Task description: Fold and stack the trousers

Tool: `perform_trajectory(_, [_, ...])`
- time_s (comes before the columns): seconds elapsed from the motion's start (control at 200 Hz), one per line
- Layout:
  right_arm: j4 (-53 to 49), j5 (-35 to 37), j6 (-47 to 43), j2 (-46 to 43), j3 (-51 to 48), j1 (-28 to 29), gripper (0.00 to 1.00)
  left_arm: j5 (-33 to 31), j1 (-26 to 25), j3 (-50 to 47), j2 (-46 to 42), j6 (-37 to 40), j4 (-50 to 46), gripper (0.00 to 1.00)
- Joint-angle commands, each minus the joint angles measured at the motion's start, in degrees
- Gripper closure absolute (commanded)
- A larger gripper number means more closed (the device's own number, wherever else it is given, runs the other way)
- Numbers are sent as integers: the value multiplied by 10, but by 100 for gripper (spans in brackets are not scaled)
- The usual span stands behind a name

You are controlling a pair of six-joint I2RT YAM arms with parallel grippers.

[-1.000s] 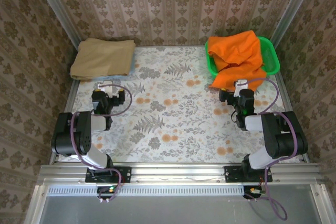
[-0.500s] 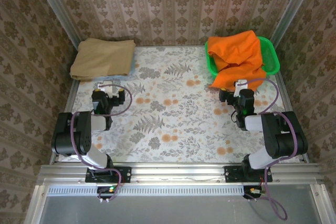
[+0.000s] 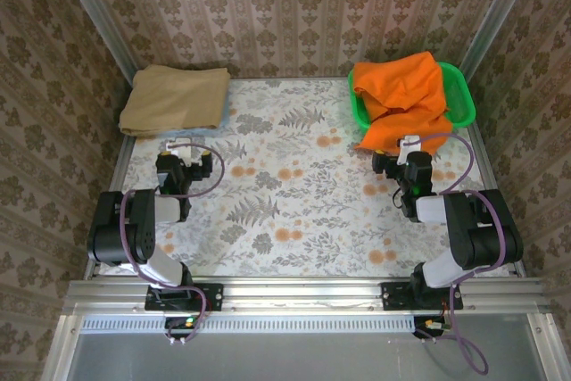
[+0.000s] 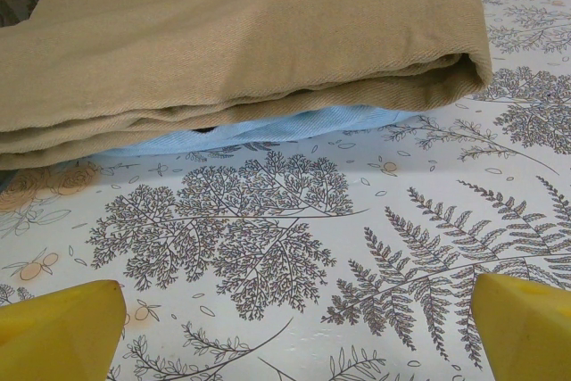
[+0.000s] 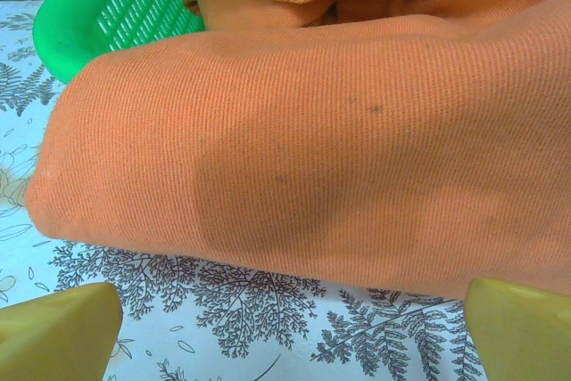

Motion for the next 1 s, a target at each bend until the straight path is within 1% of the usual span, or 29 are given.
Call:
perform_trajectory(0.0, [10, -1, -8, 2, 10, 0, 0, 6, -3, 0, -3, 9, 5, 0])
perform_trajectory(0.485, [10, -1, -8, 3, 9, 0, 0, -1, -8, -1, -3, 11, 7, 0])
perform_trajectory(0.81, [9, -1, -9, 2, 10, 0, 0, -5, -2, 3, -3, 5, 2, 0])
perform_trajectory(0.845, [9, -2, -8, 3, 11, 0, 0, -15, -4, 1, -6, 2, 4, 0])
perform_trajectory(0.885, [8, -1, -8, 3, 10, 0, 0, -44, -6, 0, -22, -5, -5, 0])
perform_trajectory(0.92, [8, -1, -9, 3, 11, -1, 0, -53, -6, 1, -49, -7, -27, 0])
perform_trajectory(0.995, [4, -8, -7, 2, 13, -5, 0, -67, -11, 21, -139, -6, -133, 0])
